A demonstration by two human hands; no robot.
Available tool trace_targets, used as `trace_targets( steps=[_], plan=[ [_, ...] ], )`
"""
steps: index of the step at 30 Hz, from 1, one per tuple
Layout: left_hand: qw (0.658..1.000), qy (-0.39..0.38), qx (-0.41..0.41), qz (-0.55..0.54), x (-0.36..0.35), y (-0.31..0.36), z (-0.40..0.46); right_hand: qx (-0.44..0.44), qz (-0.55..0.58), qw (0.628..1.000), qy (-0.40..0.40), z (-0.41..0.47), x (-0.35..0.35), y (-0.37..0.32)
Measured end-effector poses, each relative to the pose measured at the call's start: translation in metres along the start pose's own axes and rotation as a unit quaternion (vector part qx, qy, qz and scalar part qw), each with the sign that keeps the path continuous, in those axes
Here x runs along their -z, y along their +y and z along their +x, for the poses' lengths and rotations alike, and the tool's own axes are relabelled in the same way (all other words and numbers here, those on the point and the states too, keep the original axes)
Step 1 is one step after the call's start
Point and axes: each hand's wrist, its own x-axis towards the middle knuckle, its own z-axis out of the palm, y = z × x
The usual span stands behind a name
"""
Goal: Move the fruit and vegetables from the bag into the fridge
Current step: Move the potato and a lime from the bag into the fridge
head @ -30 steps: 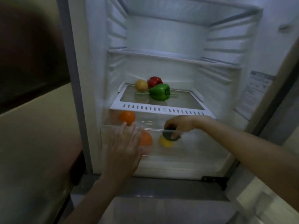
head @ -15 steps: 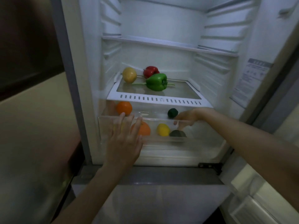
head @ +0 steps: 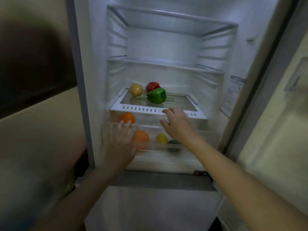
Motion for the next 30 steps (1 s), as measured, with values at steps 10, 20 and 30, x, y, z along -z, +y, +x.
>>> trace_targets(
  steps=[10,20,30],
  plan=[
    [0.999,-0.008,-0.021,-0.041,0.008,0.018,-0.076,-0.031,-0.061,0.997,0.043,-0.117,-0.018,-0.038],
    [0.976,-0.139,-0.120,-0.112,-0.006,0.024,-0.226,-0.165,-0.060,0.984,0.044,-0.324,-0.049,-0.099],
    [0.920,-0.252,-0.259,-0.149,0.003,0.065,-0.380,-0.359,-0.087,0.929,-0.028,-0.532,-0.053,-0.182]
  ],
)
